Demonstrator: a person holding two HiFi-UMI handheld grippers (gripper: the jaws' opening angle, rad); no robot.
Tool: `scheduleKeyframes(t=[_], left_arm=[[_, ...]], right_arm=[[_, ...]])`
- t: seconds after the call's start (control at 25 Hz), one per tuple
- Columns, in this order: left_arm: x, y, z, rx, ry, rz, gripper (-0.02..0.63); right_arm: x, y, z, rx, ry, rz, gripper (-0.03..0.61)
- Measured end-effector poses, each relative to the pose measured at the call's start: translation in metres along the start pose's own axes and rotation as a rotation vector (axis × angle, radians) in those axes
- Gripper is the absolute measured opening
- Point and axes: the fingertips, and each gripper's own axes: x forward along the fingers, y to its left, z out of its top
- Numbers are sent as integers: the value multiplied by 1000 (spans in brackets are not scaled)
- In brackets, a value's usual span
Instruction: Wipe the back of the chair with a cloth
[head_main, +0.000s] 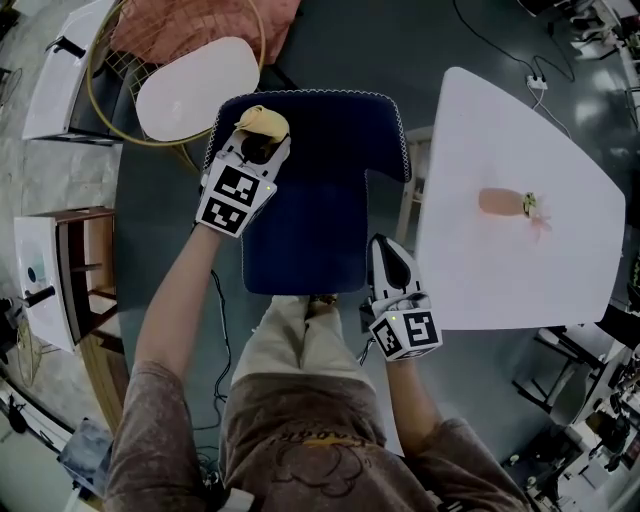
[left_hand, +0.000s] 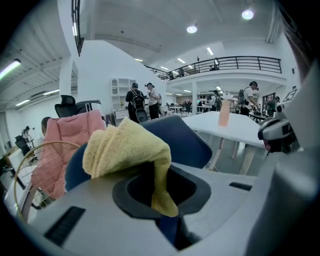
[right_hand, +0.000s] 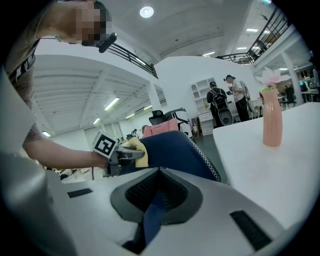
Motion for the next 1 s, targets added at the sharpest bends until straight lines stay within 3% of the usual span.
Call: scheduleKeyframes(t=[0.48,1.0], left_arm=[[75,-99,43,109,-12,-260,52],[115,-184,68,103,-74,-432,52]], right_arm=[[-16,-15,0,42,-24,-63,26],[-39,-37,1,65,-43,-117,26]])
